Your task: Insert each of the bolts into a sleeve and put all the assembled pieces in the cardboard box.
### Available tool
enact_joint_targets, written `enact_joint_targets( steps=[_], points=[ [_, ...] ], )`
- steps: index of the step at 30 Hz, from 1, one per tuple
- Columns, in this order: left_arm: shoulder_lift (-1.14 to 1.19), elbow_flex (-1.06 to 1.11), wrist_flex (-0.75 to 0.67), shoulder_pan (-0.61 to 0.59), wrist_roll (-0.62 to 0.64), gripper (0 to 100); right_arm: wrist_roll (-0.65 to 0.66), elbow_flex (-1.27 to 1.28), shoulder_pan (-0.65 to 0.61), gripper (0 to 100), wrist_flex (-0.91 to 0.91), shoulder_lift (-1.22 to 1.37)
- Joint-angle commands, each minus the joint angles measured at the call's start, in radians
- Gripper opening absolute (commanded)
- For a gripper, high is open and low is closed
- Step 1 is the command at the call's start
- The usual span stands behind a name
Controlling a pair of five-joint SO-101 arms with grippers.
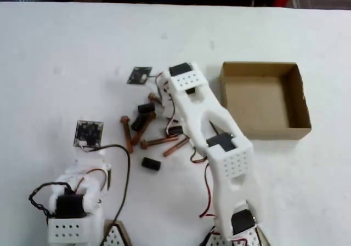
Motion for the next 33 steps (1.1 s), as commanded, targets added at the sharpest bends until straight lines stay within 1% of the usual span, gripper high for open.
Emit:
enact_joint_targets(
  steps=[1,2,5,9,17,33],
  points=[
    [-0.01,-0.003,0.009,-0.002,-0.003,2,0.005,0.008,-0.018,4.4,-0.005,0.004],
    [-0.01,-0.003,0.009,-0.002,-0.003,2,0.005,0.006,-0.018,1.2,-0.005,0.002],
    [-0.01,-0.003,0.009,-0.002,-0.003,2,0.005,0.006,-0.016,3.8,0.01,-0.012],
    [-0.01,-0.003,0.009,-0.002,-0.003,2,0.005,0.005,-0.018,1.7,0.056,-0.064],
    [-0.01,-0.003,0.009,-0.002,-0.003,2,0.005,0.011,-0.01,1.6,0.108,-0.182],
    [-0.01,-0.003,0.009,-0.002,-0.003,2,0.006,0.011,-0.012,1.8,0.107,-0.143]
  ],
)
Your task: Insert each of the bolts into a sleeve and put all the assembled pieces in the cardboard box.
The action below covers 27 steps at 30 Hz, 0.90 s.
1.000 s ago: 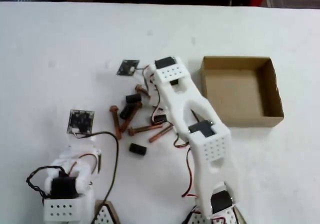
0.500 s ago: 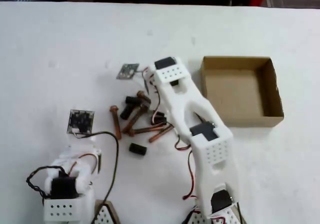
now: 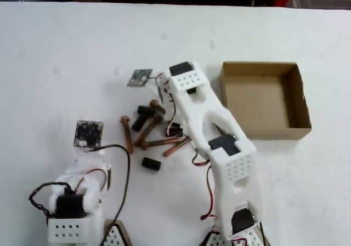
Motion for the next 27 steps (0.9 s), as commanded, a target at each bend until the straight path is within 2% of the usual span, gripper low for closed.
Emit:
enact_joint_targets(
  steps=[1,6,12,21,27],
  points=[
    [-0.01,-0.003,0.009,-0.002,-0.003,2,0.009,-0.006,-0.01,1.8,0.01,-0.038],
    [-0.01,-0.003,0.009,-0.002,-0.003,2,0.009,-0.006,-0.01,1.9,0.01,-0.038],
    [-0.01,-0.003,0.009,-0.002,-0.003,2,0.006,-0.005,-0.01,11.1,0.012,-0.038],
    [-0.01,-0.003,0.009,-0.002,-0.003,2,0.008,-0.011,-0.008,1.7,0.01,-0.039],
    [-0.01,-0.003,0.009,-0.002,-0.003,2,0.006,-0.034,0.019,1.6,0.012,-0.047]
  ],
)
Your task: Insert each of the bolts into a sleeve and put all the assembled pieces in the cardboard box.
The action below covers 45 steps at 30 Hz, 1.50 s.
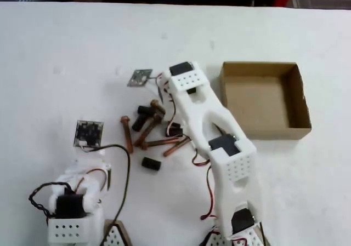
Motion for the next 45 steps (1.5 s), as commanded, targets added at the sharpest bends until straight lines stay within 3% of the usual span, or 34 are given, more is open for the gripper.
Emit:
enact_joint_targets(
  steps=[1,9,16,19,25,43,45],
  points=[
    [-0.01,-0.003,0.009,-0.002,-0.003,2,0.005,-0.044,0.025,1.6,0.01,-0.048],
    [-0.01,-0.003,0.009,-0.002,-0.003,2,-0.041,-0.071,0.073,1.6,0.013,-0.081],
    [-0.01,-0.003,0.009,-0.002,-0.003,2,-0.044,-0.075,0.166,1.8,-0.101,0.019],
    [-0.01,-0.003,0.009,-0.002,-0.003,2,-0.044,-0.075,0.162,2.6,-0.101,0.058],
    [-0.01,-0.003,0.009,-0.002,-0.003,2,-0.038,-0.075,0.157,13.4,-0.099,0.071],
    [-0.01,-0.003,0.009,-0.002,-0.003,2,-0.035,-0.077,0.084,13.2,-0.102,0.077],
    [-0.01,-0.003,0.009,-0.002,-0.003,2,-0.035,-0.077,0.085,9.8,-0.102,0.074]
  ],
)
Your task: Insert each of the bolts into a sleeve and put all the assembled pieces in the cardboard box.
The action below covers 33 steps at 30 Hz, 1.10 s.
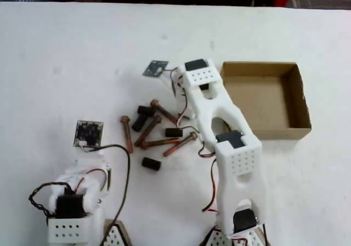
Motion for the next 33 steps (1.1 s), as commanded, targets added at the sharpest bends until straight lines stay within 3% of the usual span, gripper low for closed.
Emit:
enact_joint_targets(
  steps=[1,3,10,13,20,28,33],
  points=[
    [-0.01,-0.003,0.009,-0.002,-0.003,2,-0.003,-0.034,-0.019,6.3,-0.015,-0.004],
    [-0.01,-0.003,0.009,-0.002,-0.003,2,-0.009,-0.034,-0.018,0.8,-0.013,-0.007],
    [-0.01,-0.003,0.009,-0.002,-0.003,2,-0.012,-0.035,-0.021,1.6,0.022,-0.087],
    [-0.01,-0.003,0.009,-0.002,-0.003,2,-0.018,-0.035,-0.021,1.6,0.071,-0.208],
    [-0.01,-0.003,0.009,-0.002,-0.003,2,-0.183,-0.028,-0.033,1.6,0.213,-0.544],
    [-0.01,-0.003,0.009,-0.002,-0.003,2,-0.302,-0.02,-0.12,1.6,0.392,-0.828],
    [-0.01,-0.003,0.009,-0.002,-0.003,2,-0.331,0.095,-0.185,1.6,0.41,-1.056]
  ],
)
